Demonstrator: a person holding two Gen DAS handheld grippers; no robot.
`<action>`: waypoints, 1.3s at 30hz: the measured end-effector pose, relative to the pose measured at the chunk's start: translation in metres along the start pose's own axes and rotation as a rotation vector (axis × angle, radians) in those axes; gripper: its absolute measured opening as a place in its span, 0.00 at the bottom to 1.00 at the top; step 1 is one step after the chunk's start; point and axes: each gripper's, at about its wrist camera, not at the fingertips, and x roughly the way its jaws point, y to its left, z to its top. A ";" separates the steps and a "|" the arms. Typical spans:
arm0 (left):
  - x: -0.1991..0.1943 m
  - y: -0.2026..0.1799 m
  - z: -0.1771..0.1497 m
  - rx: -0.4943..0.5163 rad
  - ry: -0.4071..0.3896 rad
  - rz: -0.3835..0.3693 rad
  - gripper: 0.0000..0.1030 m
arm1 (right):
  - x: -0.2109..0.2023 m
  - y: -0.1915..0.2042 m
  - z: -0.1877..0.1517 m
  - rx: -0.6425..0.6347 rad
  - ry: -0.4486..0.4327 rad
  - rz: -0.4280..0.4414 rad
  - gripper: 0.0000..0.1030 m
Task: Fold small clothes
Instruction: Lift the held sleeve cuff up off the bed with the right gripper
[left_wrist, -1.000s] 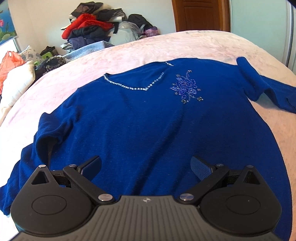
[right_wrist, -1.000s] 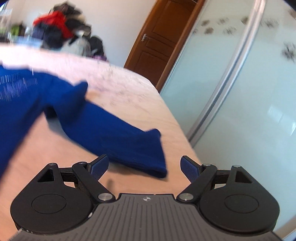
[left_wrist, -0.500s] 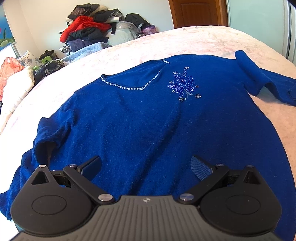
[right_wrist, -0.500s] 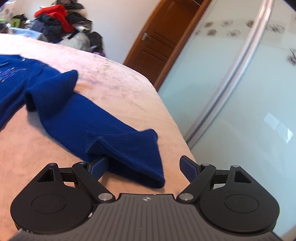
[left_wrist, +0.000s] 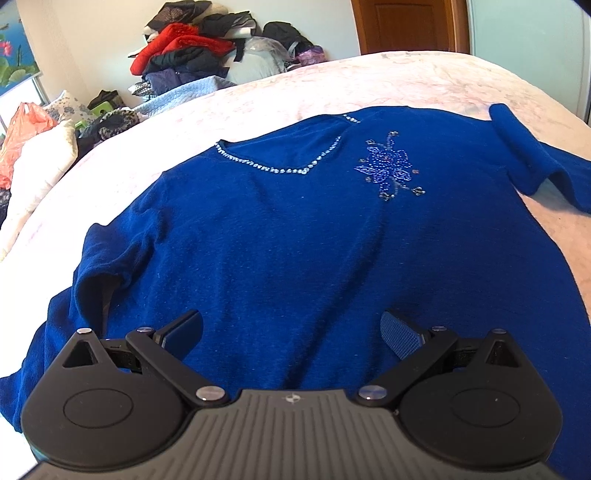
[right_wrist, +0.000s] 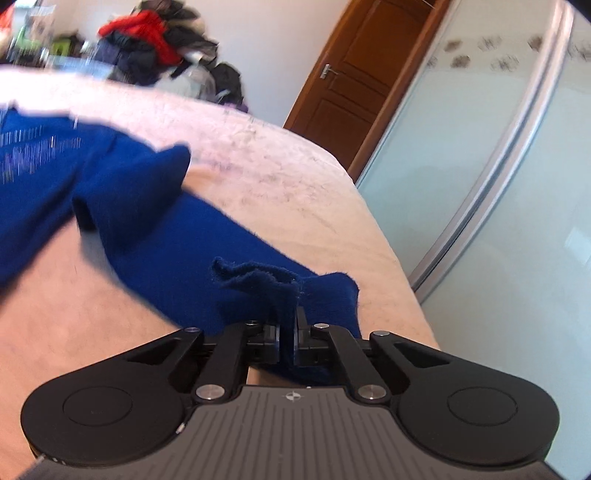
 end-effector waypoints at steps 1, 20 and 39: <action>0.000 0.002 0.000 -0.003 0.000 0.001 1.00 | -0.003 -0.007 0.004 0.058 -0.009 0.025 0.05; 0.002 0.033 -0.003 -0.068 0.006 0.005 1.00 | -0.076 -0.130 0.083 0.616 -0.363 0.071 0.06; 0.007 0.064 -0.010 -0.122 -0.011 -0.007 1.00 | -0.057 -0.011 0.116 0.443 -0.308 0.286 0.06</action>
